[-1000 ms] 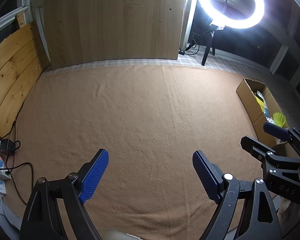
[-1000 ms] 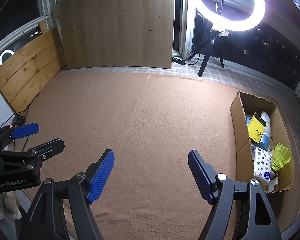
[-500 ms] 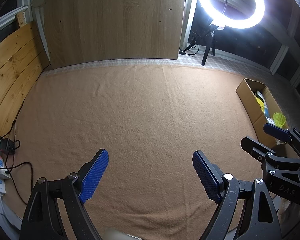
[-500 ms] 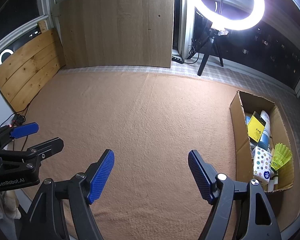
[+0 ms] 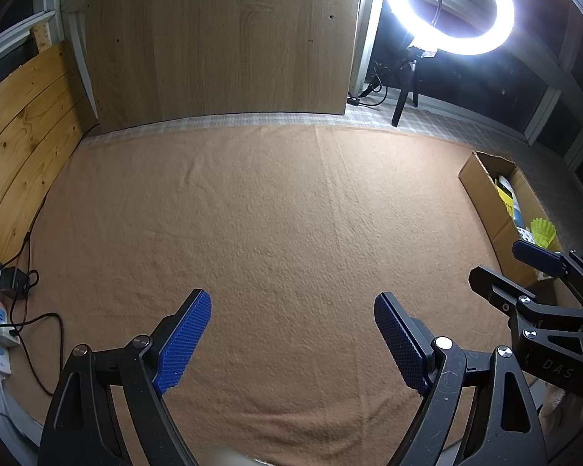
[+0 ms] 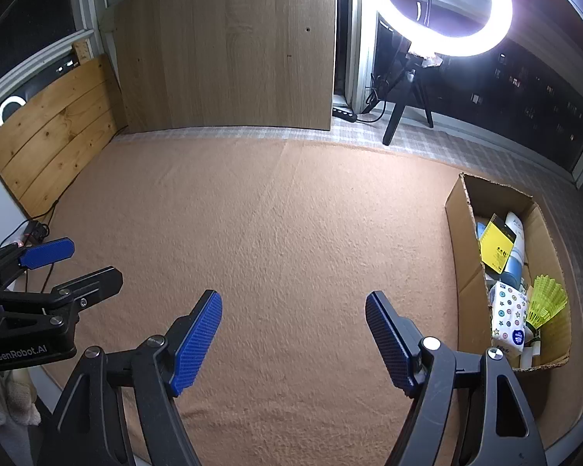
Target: Organize objects
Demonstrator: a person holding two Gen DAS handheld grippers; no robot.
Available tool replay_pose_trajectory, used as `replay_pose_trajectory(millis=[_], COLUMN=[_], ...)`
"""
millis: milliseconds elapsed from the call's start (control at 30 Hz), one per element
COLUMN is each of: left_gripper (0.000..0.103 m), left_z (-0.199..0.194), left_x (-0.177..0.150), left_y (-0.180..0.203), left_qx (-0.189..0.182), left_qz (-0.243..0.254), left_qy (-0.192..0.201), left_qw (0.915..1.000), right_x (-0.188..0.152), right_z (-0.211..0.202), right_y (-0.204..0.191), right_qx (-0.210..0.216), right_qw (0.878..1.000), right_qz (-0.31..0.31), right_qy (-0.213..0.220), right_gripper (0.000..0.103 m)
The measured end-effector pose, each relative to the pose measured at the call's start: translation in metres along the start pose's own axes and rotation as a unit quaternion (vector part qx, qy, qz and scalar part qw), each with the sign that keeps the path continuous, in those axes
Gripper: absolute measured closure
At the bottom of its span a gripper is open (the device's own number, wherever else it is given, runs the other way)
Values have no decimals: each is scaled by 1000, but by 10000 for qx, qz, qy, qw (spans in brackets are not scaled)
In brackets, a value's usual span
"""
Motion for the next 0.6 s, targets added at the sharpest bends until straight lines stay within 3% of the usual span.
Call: replay_pose_trajectory(millis=[600], left_gripper=[13], left_z=[3], left_x=[-3], left_y=[1], left_qx=[-4], left_qz=[16], left_qy=[-15], left_qw=[10000], right_x=[-8], right_z=[0], right_y=[4], right_qx=[-3], right_qw=[10000], right_qz=[34], right_qy=[-31], right_gripper=[30])
Point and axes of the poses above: each gripper's, at about its wrist camera, not at the fingertips, and z roughly the way its jaws point, y to its right, x to its top, the point moved 3 cm from there along z, roughly the way its jaws point, and after that the axes turned 15 degrees about x, right-handed, at the moved point
